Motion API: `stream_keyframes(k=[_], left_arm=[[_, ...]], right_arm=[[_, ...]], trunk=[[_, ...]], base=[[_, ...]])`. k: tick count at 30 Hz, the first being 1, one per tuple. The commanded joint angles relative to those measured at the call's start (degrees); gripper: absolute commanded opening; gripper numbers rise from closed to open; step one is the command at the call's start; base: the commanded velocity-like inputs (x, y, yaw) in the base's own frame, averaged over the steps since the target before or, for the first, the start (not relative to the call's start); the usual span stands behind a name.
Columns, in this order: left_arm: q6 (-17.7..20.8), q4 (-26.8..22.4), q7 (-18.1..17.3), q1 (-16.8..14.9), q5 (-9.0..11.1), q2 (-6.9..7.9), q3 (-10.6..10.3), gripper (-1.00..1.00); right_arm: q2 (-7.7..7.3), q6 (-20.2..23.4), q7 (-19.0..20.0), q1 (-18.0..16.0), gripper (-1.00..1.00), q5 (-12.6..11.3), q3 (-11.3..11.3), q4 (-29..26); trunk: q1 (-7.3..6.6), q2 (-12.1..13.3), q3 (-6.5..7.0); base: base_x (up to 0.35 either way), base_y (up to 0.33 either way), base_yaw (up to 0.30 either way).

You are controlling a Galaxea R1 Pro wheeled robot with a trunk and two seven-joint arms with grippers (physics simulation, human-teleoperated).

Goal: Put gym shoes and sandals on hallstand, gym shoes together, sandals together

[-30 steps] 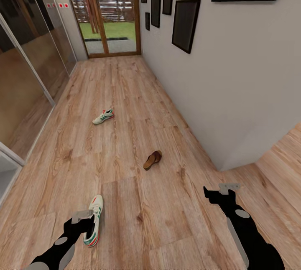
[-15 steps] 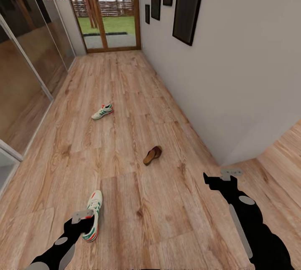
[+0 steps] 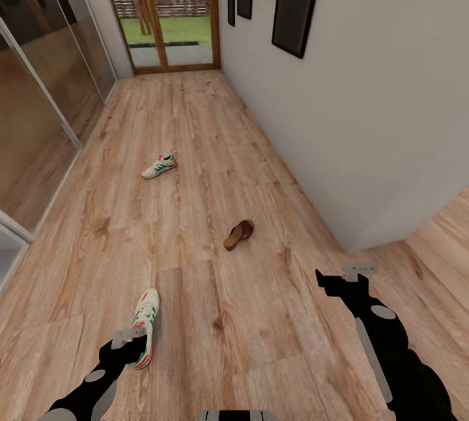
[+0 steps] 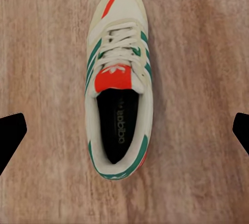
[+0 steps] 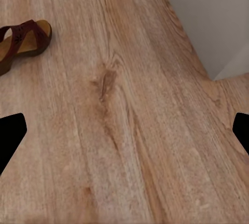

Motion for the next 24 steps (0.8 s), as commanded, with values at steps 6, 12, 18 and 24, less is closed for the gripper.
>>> stream_keyframes(k=[6,12,18,24], left_arm=[[-0.75,0.06,0.07,0.03,0.3,-0.04,0.2,1.0],[-5.22,0.17,0.43,0.18,0.29,0.02,0.35,1.0],[-8.23,0.17,0.5,0.2,0.24,0.07,0.06,1.0],[-9.06,0.07,0.09,-0.14,0.29,-0.08,0.05,1.0]], right_arm=[[-0.05,0.32,0.02,-0.02,1.0,-0.01,-0.03,-0.01],[-0.08,0.32,0.06,0.04,1.0,0.02,-0.09,0.03],[-0.09,0.32,0.07,0.06,1.0,0.04,-0.05,0.95],[-0.01,0.25,0.02,0.07,1.0,0.1,-0.02,2.63]], trunk=[[1.31,-2.44,-1.64],[2.63,-4.84,-3.22],[3.95,-7.25,-4.79],[5.27,-9.66,-6.37]], base=[[0.0,0.0,0.116],[0.0,0.0,0.139],[0.0,0.0,0.145],[0.0,0.0,0.147]])
